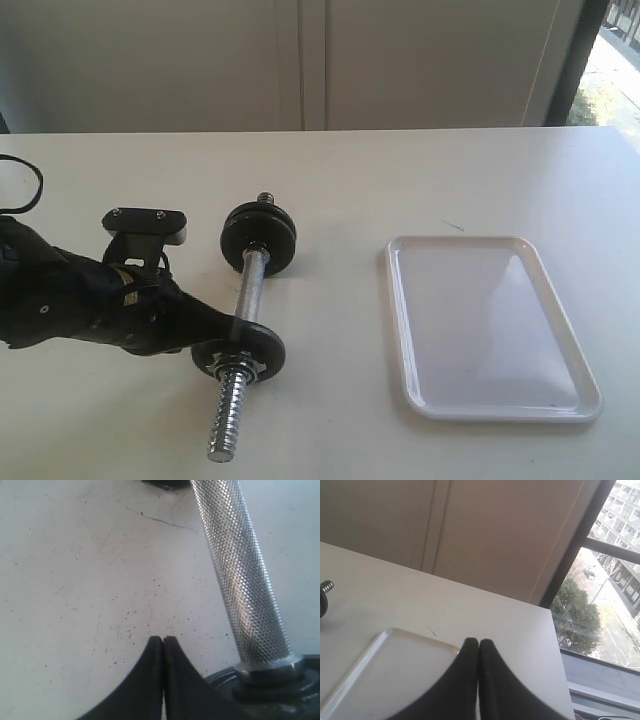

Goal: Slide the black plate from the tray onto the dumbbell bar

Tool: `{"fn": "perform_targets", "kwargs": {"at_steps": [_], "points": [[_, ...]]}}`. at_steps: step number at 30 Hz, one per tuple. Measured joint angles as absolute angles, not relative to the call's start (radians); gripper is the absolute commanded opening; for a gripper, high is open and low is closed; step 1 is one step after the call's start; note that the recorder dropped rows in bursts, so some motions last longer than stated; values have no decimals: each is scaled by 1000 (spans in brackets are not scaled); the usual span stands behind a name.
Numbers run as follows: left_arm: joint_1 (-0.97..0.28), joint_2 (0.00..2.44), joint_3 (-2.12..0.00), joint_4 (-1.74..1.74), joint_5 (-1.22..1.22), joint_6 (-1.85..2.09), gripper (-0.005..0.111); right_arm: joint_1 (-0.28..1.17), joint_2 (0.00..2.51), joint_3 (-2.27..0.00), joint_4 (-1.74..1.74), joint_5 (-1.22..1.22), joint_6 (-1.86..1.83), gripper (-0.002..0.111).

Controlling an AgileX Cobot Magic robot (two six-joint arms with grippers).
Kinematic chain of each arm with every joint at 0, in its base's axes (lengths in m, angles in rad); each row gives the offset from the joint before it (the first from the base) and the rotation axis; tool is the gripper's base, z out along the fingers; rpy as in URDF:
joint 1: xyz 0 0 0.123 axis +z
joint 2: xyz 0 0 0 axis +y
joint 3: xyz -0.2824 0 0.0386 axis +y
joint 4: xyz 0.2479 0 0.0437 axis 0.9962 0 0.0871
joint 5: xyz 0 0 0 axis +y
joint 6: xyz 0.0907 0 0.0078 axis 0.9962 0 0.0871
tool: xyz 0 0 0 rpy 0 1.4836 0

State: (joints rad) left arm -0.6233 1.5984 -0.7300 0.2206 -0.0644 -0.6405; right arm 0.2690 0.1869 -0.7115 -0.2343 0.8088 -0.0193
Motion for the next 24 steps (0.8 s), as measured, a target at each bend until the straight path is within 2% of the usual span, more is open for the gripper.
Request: {"fn": "perform_targets", "kwargs": {"at_steps": [10,14,24], "points": [[-623,1526,-746,221,-11,-589,0,269,187,-712,-234,813,-19,0],[-588,1471,-765,221,47,-576,0,269,187,-712,-234,813,-19,0],[-525,1185,-767,231,240,-521,0,269,187,-712,-234,825,-14,0]]}}
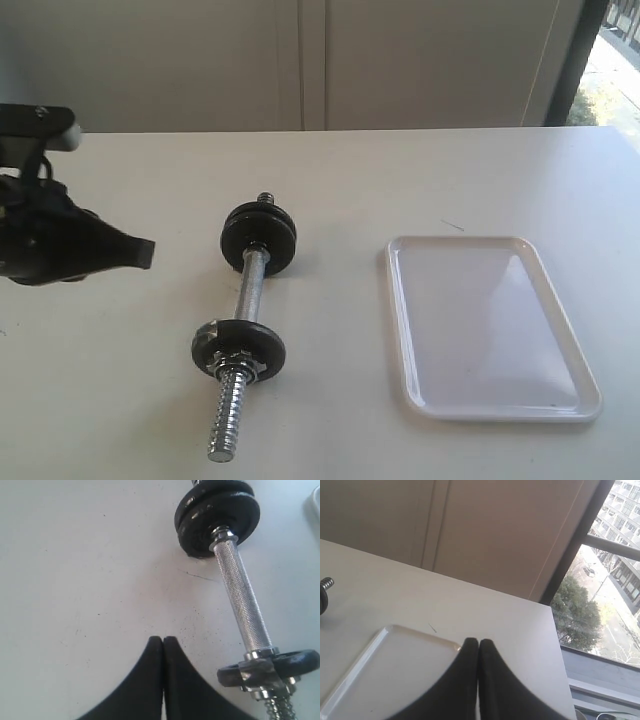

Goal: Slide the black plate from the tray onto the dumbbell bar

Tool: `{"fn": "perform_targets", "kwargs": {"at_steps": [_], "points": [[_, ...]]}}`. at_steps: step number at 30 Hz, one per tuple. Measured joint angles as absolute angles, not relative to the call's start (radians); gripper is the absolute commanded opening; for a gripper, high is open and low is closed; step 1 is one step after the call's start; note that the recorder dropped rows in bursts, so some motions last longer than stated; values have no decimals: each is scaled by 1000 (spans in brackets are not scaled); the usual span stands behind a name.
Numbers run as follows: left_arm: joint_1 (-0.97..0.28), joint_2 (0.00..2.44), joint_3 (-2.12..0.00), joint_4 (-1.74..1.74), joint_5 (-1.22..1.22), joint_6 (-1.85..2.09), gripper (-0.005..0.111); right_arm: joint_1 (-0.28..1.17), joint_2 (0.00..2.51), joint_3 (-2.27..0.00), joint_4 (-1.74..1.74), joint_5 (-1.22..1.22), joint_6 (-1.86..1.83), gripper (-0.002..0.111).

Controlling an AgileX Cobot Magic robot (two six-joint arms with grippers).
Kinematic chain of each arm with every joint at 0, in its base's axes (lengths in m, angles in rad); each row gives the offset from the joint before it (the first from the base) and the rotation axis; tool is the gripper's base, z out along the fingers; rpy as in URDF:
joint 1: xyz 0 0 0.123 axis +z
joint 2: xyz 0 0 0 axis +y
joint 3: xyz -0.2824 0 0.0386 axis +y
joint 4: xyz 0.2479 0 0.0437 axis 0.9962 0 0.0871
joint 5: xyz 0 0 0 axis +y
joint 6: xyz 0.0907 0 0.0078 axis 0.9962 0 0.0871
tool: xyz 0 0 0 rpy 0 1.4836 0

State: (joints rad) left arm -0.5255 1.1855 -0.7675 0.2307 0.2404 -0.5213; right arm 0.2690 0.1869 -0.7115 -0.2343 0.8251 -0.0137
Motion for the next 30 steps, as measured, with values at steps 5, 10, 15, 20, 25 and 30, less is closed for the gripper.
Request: {"fn": "perform_targets", "kwargs": {"at_steps": [5,10,15,20,25,30], "points": [[-525,1018,-767,237,324,-510,0,269,187,-712,-234,844,26,0],[-525,931,-767,243,396,-497,0,269,187,-712,-234,862,33,0],[-525,905,-767,243,410,-495,0,269,187,-712,-234,862,33,0],[-525,905,-767,243,410,-495,0,269,187,-712,-234,862,33,0],[-525,904,-767,245,410,-495,0,269,187,-712,-234,864,33,0],[-525,901,-767,251,410,-495,0,269,187,-712,-234,864,33,0]]}}
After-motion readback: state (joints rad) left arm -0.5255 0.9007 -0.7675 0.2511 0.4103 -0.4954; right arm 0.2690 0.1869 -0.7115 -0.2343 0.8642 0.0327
